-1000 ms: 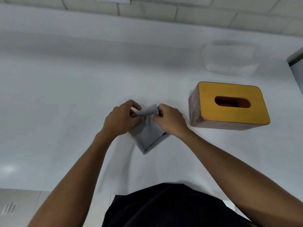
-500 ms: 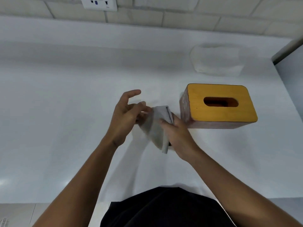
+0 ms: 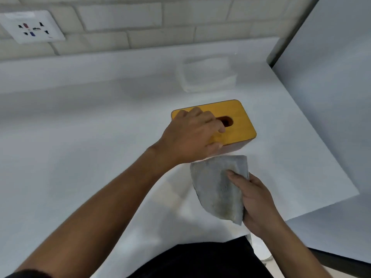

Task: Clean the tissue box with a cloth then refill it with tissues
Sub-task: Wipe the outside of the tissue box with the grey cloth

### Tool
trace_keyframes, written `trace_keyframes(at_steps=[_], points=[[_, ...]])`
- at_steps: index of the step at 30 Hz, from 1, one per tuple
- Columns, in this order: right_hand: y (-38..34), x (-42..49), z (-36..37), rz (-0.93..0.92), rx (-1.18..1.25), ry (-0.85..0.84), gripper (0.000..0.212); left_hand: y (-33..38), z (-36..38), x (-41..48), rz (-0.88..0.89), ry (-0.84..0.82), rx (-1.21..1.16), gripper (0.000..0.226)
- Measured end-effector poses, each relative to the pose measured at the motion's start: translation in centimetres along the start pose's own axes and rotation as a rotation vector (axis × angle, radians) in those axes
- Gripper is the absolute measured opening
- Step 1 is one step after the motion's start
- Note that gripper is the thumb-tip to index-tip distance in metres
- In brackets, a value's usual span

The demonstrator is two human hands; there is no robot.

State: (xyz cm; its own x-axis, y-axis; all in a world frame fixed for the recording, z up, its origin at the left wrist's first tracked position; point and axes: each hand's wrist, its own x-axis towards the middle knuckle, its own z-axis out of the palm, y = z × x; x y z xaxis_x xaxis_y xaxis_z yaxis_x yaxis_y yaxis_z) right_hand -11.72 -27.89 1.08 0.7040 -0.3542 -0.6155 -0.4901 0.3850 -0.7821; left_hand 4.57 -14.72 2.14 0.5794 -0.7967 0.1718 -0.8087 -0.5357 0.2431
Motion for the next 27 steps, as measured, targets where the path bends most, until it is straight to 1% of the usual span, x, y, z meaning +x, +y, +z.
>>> trace_keyframes(at_steps=[2,4,7,9,12,15,17,19,23,25,27], points=[[-0.1,0.3,-1.4,-0.007,0.007,-0.012,0.012,0.8,1.0,1.9,0.014,-0.090,0.102,0.048],[-0.4,0.6,-2.4,-0.002,0.002,-0.042,0.014,1.2,2.0,2.8,0.001,-0.098,0.104,0.061],[-0.8,1.3,-3.7,0.008,-0.021,-0.097,0.016,1.0,3.7,3.5,-0.070,-0.105,0.093,0.079],[-1.3,1.9,-4.5,0.014,-0.043,-0.126,0.016,1.0,4.3,4.1,-0.136,-0.161,0.121,0.089],[-2.1,2.8,-5.8,0.016,-0.107,-0.170,0.017,1.1,4.5,5.7,-0.227,-0.234,0.105,0.111],[-3.1,3.7,-7.1,0.008,-0.185,-0.228,0.018,1.6,4.4,8.1,-0.237,-0.272,0.107,0.127],[-3.6,4.3,-7.9,-0.001,-0.255,-0.263,0.018,2.1,4.2,9.8,-0.220,-0.311,0.137,0.129],[-3.9,4.8,-8.3,0.001,-0.316,-0.291,0.018,2.6,4.2,11.2,-0.199,-0.334,0.180,0.125],[-4.1,5.5,-8.5,0.010,-0.357,-0.315,0.017,3.1,3.8,12.4,-0.209,-0.344,0.194,0.119],[-4.1,5.7,-8.3,-0.005,-0.357,-0.319,0.017,3.3,3.0,12.1,-0.220,-0.318,0.167,0.117],[-4.1,5.8,-8.0,-0.012,-0.333,-0.304,0.017,3.2,1.4,11.3,-0.238,-0.236,0.095,0.114]])
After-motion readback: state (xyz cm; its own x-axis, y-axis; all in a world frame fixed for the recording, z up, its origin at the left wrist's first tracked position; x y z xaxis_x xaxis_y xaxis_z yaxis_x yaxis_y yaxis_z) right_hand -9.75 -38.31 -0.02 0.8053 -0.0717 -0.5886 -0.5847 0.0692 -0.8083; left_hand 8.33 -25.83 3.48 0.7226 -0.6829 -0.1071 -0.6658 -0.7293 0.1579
